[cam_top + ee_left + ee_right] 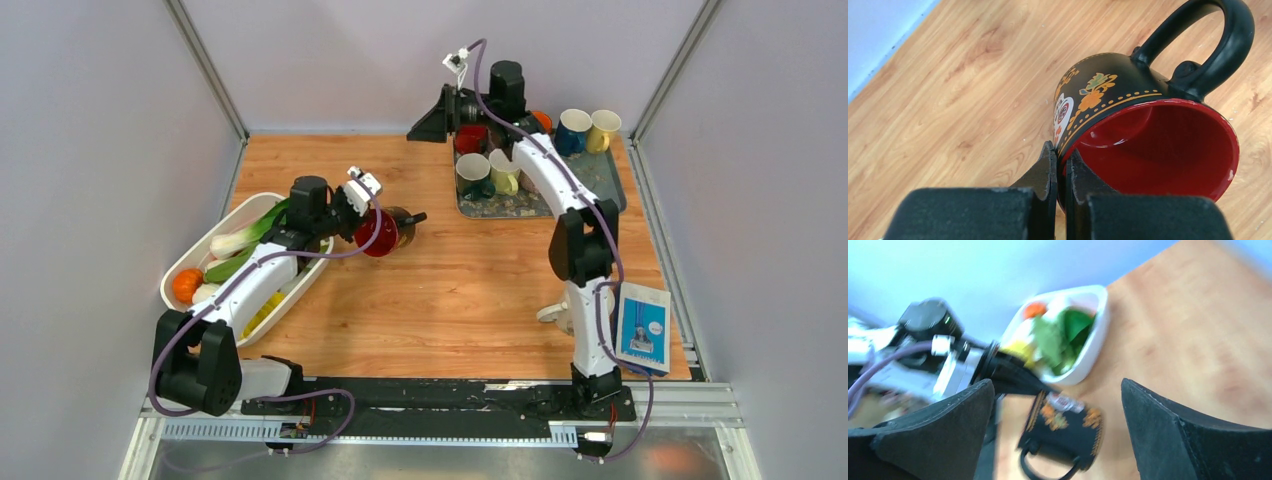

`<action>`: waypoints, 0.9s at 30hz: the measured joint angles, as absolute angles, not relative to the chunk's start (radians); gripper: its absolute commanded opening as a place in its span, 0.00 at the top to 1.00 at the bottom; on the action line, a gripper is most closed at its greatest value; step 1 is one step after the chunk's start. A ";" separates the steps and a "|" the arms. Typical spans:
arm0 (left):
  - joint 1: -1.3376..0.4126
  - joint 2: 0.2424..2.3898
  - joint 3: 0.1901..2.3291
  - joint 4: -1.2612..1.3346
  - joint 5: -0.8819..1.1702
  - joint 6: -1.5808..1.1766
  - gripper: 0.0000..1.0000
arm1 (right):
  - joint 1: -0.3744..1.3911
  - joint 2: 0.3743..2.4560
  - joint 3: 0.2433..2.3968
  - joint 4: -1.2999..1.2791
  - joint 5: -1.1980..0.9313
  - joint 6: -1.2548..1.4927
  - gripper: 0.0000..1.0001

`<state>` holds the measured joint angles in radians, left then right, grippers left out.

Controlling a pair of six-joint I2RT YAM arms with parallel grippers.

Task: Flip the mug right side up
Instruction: Turn over the cup at the center of the board.

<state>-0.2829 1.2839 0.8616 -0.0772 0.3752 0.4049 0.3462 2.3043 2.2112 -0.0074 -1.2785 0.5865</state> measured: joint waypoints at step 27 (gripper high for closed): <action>-0.281 1.417 0.946 -0.104 0.433 0.283 1.00 | 0.596 1.897 1.833 -0.915 -0.618 -1.277 0.31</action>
